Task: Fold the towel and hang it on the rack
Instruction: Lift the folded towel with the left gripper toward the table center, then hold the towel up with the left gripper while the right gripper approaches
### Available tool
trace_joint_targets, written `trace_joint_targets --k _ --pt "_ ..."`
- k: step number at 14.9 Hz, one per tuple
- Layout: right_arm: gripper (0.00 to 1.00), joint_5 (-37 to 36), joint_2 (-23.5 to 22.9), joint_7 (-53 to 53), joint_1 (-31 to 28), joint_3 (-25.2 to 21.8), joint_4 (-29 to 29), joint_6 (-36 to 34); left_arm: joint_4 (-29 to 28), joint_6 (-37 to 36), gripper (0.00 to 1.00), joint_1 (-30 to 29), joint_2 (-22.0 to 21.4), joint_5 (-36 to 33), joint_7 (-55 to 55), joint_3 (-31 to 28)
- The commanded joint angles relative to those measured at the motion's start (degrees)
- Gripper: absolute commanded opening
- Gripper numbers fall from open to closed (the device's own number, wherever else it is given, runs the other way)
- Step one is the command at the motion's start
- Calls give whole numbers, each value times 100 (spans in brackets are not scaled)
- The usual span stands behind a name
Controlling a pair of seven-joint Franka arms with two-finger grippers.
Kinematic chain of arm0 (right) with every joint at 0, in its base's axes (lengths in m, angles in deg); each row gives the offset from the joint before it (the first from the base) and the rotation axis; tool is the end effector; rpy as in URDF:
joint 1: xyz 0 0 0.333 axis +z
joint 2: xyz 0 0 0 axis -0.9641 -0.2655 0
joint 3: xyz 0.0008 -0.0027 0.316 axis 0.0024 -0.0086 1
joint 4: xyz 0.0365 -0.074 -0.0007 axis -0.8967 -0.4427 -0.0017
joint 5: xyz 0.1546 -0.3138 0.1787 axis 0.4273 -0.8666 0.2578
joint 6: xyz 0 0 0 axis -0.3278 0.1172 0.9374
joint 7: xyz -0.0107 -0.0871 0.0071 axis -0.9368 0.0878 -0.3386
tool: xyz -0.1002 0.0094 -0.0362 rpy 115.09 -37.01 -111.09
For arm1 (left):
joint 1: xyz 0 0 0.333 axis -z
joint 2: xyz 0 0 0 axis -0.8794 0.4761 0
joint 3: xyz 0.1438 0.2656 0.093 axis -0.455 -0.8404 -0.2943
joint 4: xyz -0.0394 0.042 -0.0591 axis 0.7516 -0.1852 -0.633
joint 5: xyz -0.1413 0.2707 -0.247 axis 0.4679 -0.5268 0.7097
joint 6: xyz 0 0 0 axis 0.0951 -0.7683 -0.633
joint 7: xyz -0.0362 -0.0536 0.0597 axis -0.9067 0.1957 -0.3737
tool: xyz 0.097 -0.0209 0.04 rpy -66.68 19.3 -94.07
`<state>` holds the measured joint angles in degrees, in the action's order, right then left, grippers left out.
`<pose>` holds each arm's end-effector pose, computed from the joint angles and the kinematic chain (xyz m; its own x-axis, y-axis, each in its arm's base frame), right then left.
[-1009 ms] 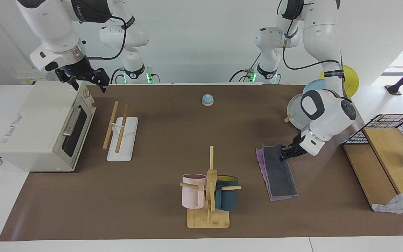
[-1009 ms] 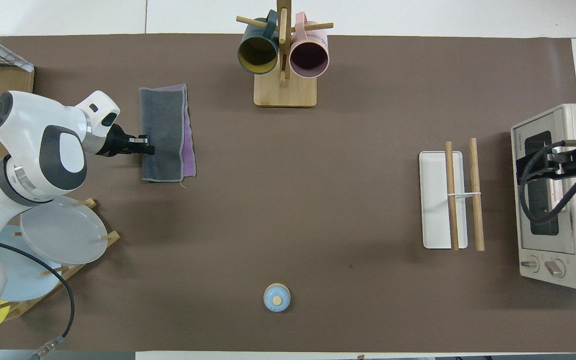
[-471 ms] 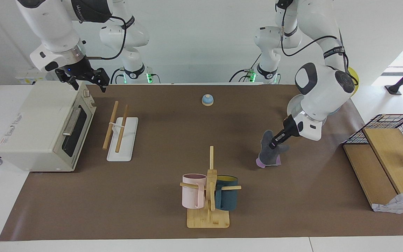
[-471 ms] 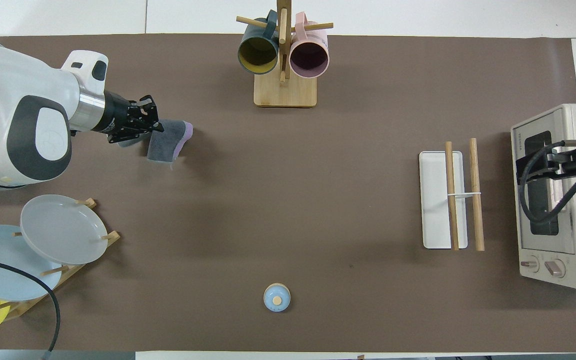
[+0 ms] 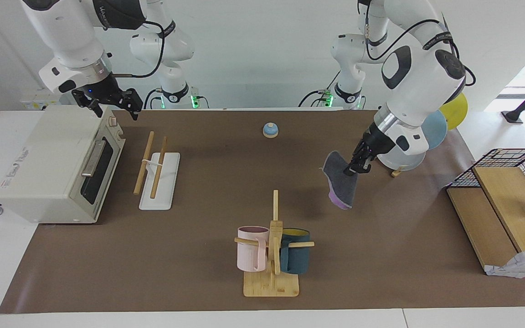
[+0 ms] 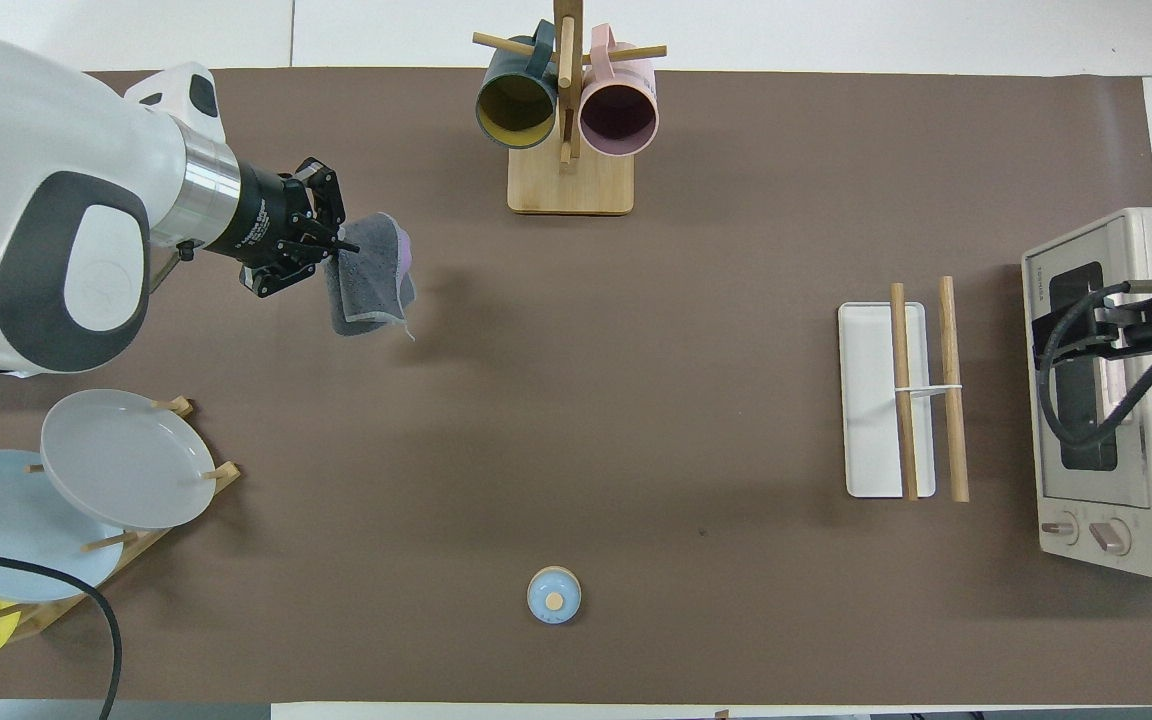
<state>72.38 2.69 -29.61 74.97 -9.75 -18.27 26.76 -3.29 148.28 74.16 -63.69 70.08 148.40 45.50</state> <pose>0.5273 0.0064 0.6119 0.9880 -0.0736 -0.1358 -0.0634 -0.9949 0.0780 0.5981 -0.1975 0.5502 0.3691 0.8845 -0.2855 0.9259 -0.3233 0.1953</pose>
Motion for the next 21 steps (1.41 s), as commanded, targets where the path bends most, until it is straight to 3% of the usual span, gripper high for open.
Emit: trace_joint_targets --k 1,9,19,21 --pt "100 36 38 -65 -107 72 -25 -62 -19 -83 0 15 -207 55 1090 -7" --pt "100 27 38 -65 -107 72 -25 -62 -28 268 0 15 -550 626 3702 151" --pt "100 27 38 -65 -107 72 -25 -62 -185 488 0 33 -787 1057 5205 590" --pt "100 27 220 -56 -116 46 -60 -446 -361 698 0 120 -866 1074 5451 670"
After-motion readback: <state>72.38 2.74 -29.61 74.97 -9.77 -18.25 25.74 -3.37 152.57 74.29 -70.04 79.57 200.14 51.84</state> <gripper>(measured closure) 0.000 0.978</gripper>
